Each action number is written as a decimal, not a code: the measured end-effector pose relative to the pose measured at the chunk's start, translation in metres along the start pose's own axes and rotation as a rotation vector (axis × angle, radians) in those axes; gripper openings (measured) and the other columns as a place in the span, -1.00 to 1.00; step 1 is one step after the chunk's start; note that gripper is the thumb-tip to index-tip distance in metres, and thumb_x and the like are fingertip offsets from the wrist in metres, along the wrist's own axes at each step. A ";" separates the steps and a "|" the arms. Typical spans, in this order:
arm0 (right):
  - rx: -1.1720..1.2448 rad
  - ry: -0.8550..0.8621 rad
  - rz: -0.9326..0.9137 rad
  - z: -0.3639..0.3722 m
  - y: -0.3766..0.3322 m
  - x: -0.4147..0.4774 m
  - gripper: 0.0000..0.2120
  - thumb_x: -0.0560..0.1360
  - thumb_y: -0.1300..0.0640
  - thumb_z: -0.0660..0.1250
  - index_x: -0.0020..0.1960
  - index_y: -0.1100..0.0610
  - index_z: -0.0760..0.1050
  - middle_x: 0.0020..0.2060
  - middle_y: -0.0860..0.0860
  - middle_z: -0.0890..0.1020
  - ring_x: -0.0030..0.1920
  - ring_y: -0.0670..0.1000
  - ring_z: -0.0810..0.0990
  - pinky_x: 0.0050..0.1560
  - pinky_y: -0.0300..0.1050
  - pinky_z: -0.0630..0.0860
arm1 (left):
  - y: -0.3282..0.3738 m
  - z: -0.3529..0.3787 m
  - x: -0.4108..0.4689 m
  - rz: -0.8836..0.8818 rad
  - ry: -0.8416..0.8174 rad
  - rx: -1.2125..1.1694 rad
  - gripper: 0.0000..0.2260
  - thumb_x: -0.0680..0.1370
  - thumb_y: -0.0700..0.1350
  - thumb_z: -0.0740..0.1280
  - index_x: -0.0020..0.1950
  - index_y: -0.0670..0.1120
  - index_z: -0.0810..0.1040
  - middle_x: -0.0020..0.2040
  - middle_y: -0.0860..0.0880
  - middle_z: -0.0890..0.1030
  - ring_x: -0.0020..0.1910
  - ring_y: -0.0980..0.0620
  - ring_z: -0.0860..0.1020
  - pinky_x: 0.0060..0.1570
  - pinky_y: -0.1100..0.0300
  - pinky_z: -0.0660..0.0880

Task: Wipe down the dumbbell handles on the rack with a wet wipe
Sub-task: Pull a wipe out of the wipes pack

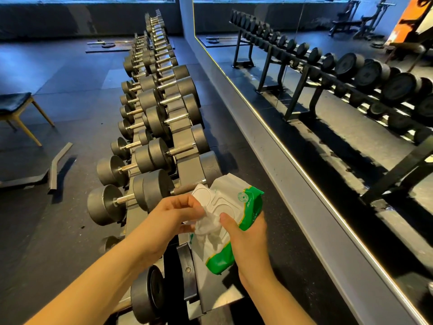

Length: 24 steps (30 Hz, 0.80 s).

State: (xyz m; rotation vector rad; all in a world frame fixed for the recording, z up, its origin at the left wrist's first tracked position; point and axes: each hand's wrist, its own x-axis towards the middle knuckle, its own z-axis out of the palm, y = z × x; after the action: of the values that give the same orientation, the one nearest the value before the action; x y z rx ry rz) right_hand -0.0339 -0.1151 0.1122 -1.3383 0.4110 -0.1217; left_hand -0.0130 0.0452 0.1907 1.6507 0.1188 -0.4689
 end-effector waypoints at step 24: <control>-0.064 0.002 0.127 0.000 -0.015 -0.004 -0.40 0.45 0.35 0.47 0.38 -0.03 0.38 0.17 -0.01 0.63 0.09 -0.02 0.66 0.18 0.08 0.63 | 0.005 0.005 -0.019 0.247 -0.116 0.078 -0.93 0.49 -0.23 0.43 -0.11 -0.24 0.62 -0.12 -0.11 0.69 -0.08 0.00 0.67 -0.01 0.26 0.57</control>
State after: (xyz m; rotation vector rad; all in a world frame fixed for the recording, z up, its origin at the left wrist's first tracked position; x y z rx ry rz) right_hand -0.0355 -0.1176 0.1270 -1.3715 0.5039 -0.0046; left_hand -0.0296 0.0436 0.2015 1.6833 -0.1897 -0.3834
